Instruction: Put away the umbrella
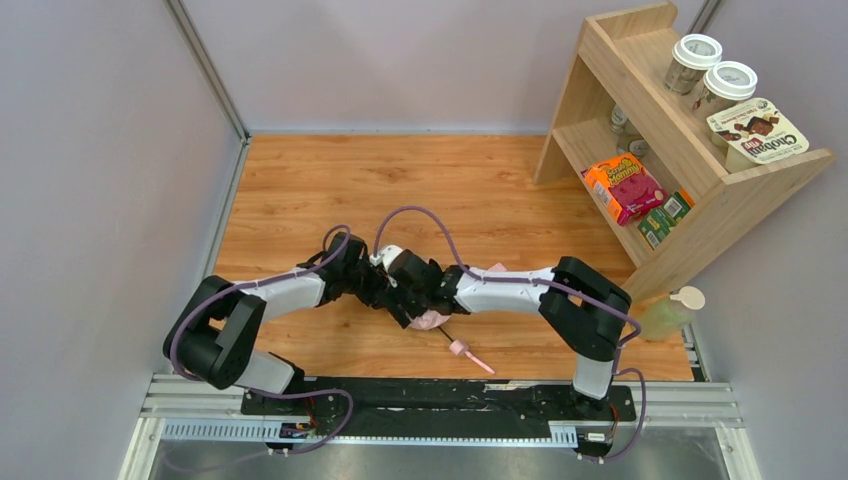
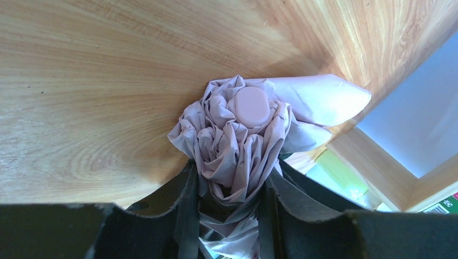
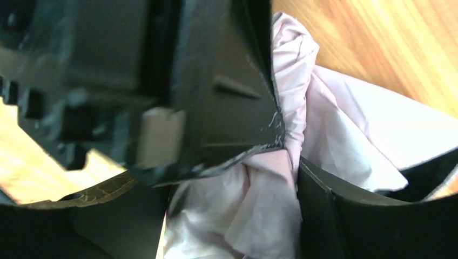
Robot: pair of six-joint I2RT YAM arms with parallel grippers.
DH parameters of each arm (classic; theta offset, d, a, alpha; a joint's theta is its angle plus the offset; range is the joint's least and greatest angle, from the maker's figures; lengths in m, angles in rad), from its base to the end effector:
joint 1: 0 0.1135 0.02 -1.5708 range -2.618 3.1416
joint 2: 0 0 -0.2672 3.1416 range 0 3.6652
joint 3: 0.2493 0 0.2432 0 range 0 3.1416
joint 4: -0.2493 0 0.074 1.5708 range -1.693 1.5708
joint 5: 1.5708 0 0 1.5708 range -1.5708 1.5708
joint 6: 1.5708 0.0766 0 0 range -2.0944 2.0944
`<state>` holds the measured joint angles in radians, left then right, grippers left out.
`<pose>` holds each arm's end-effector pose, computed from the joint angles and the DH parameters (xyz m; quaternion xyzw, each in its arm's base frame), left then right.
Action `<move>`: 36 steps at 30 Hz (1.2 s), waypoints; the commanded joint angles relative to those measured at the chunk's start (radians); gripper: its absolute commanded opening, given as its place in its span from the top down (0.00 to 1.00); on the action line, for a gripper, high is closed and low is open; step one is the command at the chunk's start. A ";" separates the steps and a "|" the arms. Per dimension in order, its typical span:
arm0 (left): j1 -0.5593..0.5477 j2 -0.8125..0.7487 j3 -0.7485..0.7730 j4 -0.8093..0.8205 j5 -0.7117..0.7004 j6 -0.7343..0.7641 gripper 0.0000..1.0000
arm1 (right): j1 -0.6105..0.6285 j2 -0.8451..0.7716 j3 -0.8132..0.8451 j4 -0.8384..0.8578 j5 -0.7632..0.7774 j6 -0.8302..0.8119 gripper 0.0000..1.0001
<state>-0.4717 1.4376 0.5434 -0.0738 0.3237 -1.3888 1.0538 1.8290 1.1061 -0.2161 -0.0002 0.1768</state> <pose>0.2223 -0.1408 0.1114 -0.3743 0.8663 -0.3269 0.0517 0.1945 0.3422 0.1394 -0.4036 0.8606 0.1794 0.2536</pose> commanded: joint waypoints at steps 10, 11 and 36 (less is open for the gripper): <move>-0.001 0.057 -0.026 -0.282 -0.120 0.011 1.00 | 0.141 0.171 0.046 -0.140 0.531 -0.068 0.90; -0.001 0.052 -0.029 -0.274 -0.123 0.010 1.00 | 0.131 0.174 0.034 -0.140 0.496 -0.059 1.00; -0.007 0.009 -0.114 -0.112 -0.170 0.068 0.51 | -0.291 0.296 -0.094 0.377 -0.876 0.213 1.00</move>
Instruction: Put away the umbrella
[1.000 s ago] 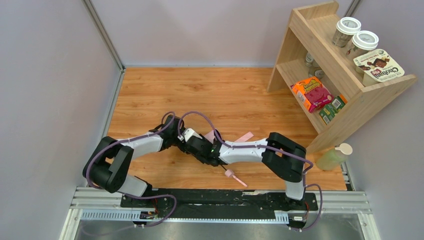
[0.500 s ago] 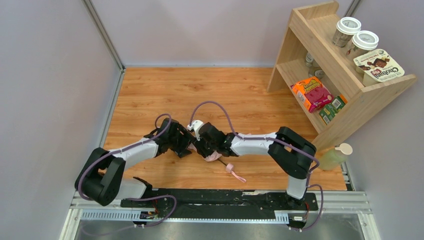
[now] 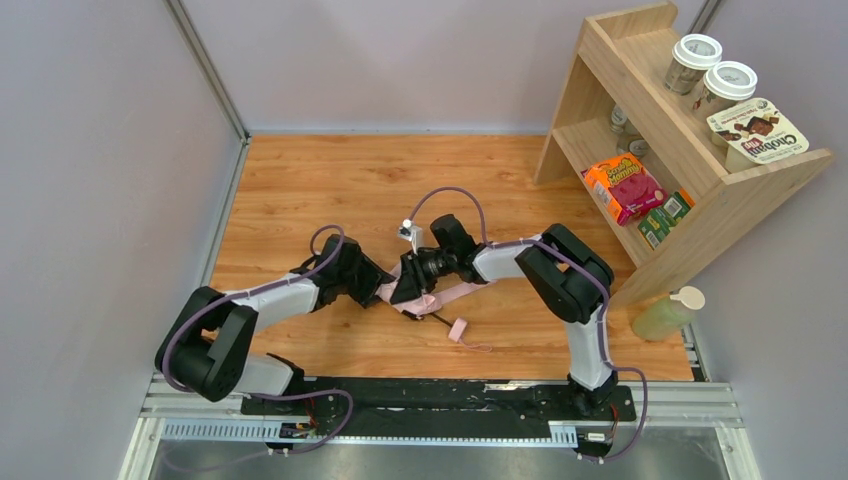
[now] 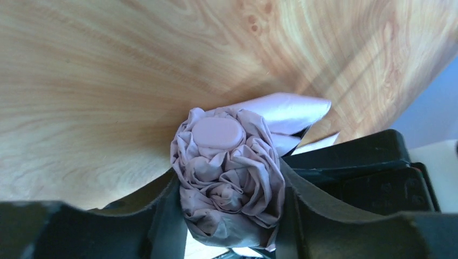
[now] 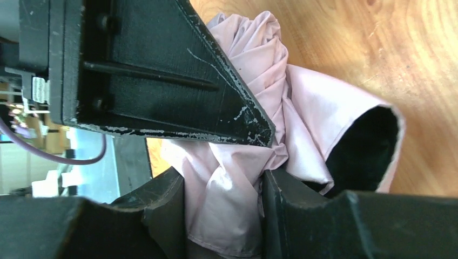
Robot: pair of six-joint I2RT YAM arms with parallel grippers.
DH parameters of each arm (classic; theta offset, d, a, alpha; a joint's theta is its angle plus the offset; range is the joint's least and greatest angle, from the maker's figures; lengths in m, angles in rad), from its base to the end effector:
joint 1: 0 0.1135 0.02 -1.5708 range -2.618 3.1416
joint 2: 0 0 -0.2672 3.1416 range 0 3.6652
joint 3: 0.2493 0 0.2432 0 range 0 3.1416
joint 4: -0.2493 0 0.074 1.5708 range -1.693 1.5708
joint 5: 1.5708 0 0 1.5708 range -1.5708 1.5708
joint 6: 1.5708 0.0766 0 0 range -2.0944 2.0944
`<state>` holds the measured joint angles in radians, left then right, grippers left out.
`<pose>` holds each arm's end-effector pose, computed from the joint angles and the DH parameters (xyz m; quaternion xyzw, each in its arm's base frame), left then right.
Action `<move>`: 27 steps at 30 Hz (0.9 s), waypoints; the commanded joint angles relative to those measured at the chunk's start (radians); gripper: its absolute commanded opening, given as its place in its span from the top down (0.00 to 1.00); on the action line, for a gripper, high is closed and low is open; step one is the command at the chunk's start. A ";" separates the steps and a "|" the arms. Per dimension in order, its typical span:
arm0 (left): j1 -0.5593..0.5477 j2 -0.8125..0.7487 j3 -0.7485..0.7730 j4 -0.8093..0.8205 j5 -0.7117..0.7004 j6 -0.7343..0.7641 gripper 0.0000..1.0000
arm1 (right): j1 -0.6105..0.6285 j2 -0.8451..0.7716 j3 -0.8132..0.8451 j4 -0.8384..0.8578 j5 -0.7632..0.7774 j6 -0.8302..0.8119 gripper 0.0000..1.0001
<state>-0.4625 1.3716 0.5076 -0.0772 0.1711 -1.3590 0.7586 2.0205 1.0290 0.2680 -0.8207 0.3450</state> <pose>0.2213 -0.1249 0.1143 -0.3867 0.8653 -0.2935 0.1250 0.2590 0.3227 0.1062 -0.3321 0.7844 0.5073 0.1304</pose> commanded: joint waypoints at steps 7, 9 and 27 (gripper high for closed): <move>-0.018 -0.003 -0.101 -0.177 -0.054 0.009 1.00 | 0.005 0.049 0.057 -0.316 0.086 0.019 0.94; -0.019 -0.012 -0.100 -0.200 -0.053 -0.005 1.00 | 0.021 0.000 0.066 -0.384 0.181 -0.004 0.78; -0.019 0.037 -0.026 -0.325 -0.050 -0.097 1.00 | 0.476 -0.154 0.175 -0.721 1.245 -0.178 0.32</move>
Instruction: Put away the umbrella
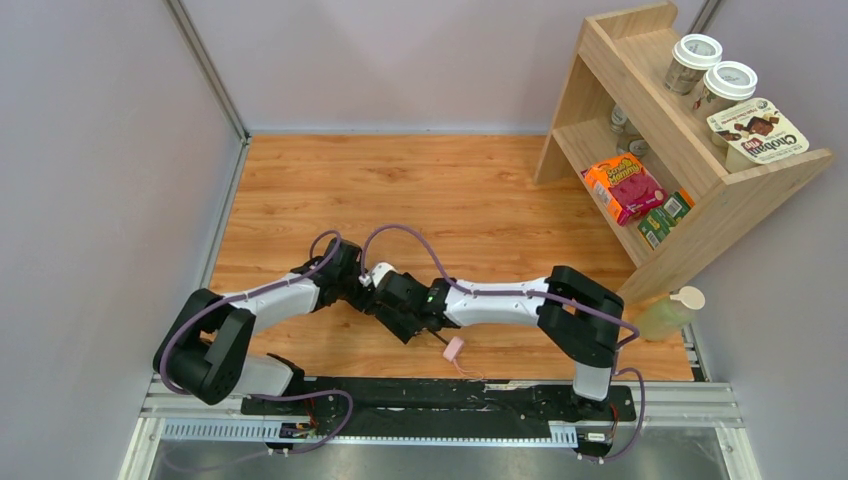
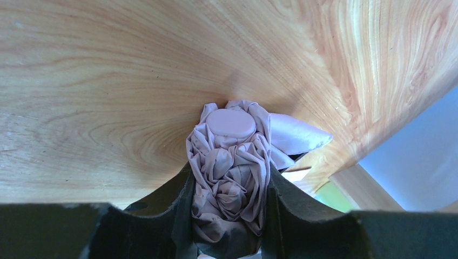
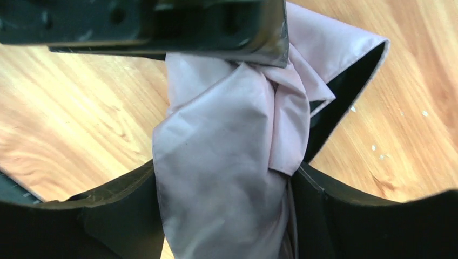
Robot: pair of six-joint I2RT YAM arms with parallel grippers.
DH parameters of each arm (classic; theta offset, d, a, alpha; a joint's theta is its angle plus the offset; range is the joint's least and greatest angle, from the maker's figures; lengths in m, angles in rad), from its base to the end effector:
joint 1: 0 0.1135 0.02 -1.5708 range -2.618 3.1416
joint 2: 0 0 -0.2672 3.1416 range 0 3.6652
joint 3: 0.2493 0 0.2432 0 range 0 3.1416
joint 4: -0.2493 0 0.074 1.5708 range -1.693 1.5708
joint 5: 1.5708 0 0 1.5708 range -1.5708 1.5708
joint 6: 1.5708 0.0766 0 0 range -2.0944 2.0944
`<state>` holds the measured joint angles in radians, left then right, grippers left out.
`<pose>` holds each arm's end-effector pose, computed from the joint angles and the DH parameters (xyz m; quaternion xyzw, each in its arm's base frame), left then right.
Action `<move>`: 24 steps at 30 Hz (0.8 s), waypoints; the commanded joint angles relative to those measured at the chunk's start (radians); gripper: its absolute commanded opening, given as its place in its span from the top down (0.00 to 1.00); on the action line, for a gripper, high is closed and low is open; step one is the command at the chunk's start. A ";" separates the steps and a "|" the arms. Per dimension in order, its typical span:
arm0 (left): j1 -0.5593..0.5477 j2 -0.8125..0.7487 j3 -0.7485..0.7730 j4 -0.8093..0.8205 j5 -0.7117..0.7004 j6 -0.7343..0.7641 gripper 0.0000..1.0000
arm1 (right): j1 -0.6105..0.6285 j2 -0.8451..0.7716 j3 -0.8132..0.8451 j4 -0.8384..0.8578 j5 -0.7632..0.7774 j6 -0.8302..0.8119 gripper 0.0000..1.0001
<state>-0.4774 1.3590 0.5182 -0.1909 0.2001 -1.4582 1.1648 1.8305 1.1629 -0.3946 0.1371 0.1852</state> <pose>0.2082 -0.1248 0.1112 -0.4282 0.8586 -0.2728 0.0710 0.1612 0.3485 0.1420 -0.4390 0.8602 0.1051 0.2374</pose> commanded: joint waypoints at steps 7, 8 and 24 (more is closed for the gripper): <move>-0.006 0.034 -0.055 -0.220 -0.059 -0.033 1.00 | 0.102 0.170 0.133 -0.043 0.476 -0.004 0.47; -0.007 0.032 -0.061 -0.219 -0.056 -0.043 1.00 | 0.102 0.187 0.148 -0.046 0.481 -0.010 0.45; -0.006 -0.067 -0.122 -0.049 -0.082 0.021 0.60 | -0.054 0.145 -0.063 0.147 -0.003 -0.058 1.00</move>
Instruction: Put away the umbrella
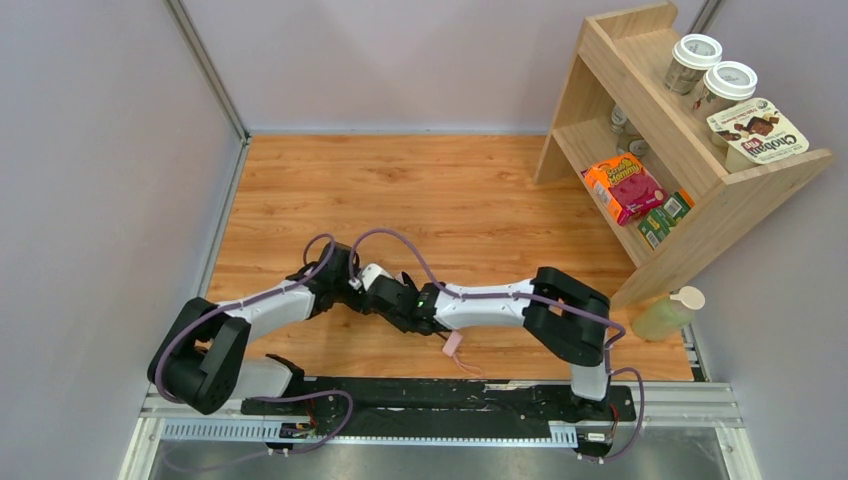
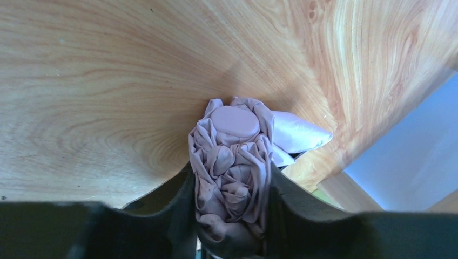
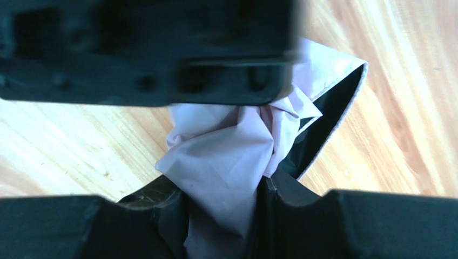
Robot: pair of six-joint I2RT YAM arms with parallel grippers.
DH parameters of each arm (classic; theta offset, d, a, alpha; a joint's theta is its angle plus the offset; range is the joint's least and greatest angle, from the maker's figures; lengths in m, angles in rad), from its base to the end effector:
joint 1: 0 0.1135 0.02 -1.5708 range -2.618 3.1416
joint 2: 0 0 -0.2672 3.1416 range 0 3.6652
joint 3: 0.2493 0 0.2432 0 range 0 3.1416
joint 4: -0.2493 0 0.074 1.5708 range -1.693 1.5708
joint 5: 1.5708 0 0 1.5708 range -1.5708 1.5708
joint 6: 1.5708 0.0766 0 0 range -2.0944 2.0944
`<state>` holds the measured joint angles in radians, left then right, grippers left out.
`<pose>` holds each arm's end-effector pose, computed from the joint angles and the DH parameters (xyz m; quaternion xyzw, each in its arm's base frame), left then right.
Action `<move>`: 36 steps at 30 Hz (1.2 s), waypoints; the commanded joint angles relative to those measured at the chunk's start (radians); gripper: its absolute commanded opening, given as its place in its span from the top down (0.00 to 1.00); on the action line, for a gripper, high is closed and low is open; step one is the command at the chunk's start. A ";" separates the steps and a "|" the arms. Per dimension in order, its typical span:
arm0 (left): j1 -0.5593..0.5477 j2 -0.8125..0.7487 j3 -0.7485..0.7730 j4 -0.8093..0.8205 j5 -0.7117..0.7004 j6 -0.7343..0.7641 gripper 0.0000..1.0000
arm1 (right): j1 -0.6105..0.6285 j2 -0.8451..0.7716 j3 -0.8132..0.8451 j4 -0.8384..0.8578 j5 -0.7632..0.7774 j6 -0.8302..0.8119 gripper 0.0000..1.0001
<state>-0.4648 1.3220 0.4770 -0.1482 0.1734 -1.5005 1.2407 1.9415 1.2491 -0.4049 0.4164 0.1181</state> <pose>0.2060 -0.1181 0.1108 -0.4513 0.8420 -0.2821 0.0884 0.1597 0.3704 0.1301 -0.4652 0.8310 -0.0121 0.3048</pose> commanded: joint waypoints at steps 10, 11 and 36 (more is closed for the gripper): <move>-0.020 -0.006 -0.084 -0.010 -0.034 0.126 0.25 | -0.394 0.057 -0.295 0.432 -1.023 0.107 1.00; -0.021 0.018 -0.081 -0.007 -0.023 0.125 0.25 | -0.412 0.068 -0.284 0.437 -1.079 0.110 1.00; -0.021 0.028 -0.042 -0.155 -0.003 0.010 1.00 | -0.379 -0.179 -0.135 0.083 -0.667 0.118 0.16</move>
<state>-0.4755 1.3437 0.4553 -0.0326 0.1879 -1.4769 0.8299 1.8809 1.1263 -0.2039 -0.5190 0.2394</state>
